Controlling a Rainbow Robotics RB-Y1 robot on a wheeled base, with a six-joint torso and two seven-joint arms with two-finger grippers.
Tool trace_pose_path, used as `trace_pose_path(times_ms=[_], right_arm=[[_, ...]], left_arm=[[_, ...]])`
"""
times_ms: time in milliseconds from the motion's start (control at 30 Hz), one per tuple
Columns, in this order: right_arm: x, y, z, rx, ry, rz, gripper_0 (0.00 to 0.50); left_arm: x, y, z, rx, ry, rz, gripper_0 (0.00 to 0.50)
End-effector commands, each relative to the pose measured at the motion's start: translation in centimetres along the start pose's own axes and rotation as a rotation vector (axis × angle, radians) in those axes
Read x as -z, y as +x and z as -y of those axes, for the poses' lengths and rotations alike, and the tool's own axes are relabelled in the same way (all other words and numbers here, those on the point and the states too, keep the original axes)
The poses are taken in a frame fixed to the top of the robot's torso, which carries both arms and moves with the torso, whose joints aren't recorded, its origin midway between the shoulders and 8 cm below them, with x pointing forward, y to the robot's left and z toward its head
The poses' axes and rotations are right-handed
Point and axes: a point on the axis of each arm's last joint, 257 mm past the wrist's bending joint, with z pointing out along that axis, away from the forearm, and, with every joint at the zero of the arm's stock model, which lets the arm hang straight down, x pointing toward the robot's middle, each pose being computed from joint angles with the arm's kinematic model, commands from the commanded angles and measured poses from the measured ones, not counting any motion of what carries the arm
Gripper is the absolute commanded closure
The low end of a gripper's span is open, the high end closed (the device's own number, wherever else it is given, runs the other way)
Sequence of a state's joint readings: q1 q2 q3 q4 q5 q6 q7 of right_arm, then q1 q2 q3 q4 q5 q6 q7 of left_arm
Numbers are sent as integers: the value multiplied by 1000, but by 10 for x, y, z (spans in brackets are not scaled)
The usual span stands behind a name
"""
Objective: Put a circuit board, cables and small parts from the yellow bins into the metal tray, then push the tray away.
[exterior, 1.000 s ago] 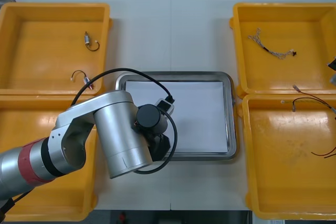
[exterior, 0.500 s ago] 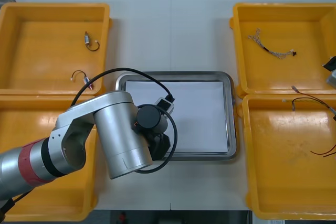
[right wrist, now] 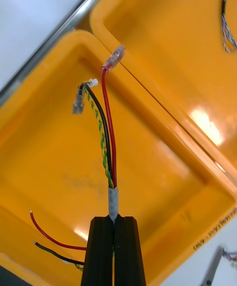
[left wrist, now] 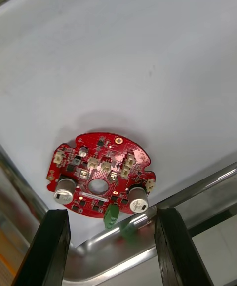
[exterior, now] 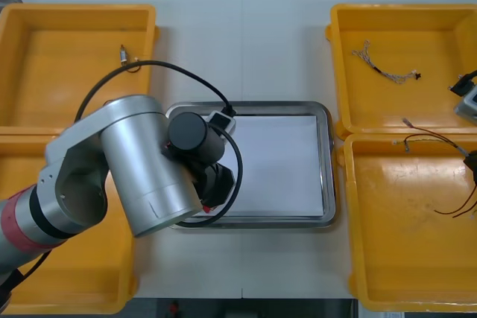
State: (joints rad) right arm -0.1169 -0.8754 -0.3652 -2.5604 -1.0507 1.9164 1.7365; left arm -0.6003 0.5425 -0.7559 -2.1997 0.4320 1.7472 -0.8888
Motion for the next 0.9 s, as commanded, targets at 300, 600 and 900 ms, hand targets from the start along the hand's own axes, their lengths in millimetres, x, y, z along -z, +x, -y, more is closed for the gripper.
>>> trace_pose_path(times_ms=[300, 600, 900], right_arm=[[7, -87, -45, 384, -51, 91, 500], [-22, -111, -93, 595, -116, 63, 500], [-54, -125, -115, 809, -124, 28, 500]], left_arm=[[77, -50, -77, 155, -51, 120, 0], [95, -63, -145, 292, -105, 140, 0], [97, -80, -200, 418, -144, 146, 0]])
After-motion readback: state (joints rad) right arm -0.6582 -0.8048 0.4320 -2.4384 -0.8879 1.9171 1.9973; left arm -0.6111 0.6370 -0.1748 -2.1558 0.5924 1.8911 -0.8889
